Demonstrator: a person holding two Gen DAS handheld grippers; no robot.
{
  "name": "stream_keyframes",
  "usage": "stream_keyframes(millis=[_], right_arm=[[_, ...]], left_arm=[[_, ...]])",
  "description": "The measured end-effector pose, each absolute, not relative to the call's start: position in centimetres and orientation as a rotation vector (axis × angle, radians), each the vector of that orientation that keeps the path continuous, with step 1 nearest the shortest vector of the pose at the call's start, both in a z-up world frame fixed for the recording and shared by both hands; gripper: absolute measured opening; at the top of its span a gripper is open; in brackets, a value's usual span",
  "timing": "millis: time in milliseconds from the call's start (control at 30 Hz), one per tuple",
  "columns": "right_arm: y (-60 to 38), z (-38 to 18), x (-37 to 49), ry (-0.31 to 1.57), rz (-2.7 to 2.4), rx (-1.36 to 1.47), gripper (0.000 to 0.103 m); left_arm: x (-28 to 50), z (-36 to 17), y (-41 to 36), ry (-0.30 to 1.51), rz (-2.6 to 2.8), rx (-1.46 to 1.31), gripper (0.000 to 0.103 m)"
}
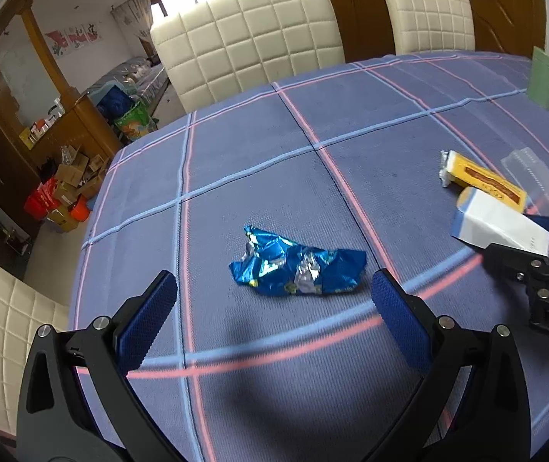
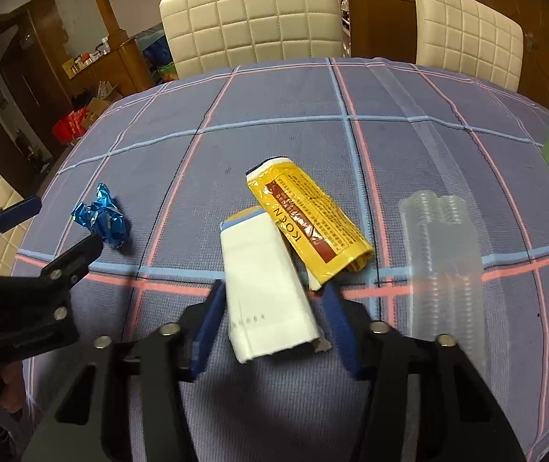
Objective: Collect trash
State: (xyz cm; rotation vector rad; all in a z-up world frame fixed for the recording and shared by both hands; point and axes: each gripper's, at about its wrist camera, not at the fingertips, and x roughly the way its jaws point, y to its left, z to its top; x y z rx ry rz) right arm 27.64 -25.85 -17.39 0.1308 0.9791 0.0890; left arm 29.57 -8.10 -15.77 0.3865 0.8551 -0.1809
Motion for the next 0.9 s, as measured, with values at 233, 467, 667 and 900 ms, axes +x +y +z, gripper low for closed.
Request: stream_keyframes(millis=[233,467,667,900], right_arm=[[-25.2,-17.5,28.1,0.958,0.082,0.115,0.034],[-23.7,-17.5,28.0,0.954,0.11,0.072,0.031],[-22.3,-16.8,27.1,0.936,0.147,0.055,0.031],[-20.6,-15.1,25.6,0.907,0.176,0.018,0.031]], left_arm=[[32.7,-18.0,-7.6,0.907,-0.177,0.357,0.099],[32.4,-17.9,-6.5,0.879,-0.249,0.313,0.064],[29.9,-16.6,-6.2,0.832,-0.282,0.347,0.06],[26.2,-14.9,-4.9,0.781,-0.279,0.374,0.06]])
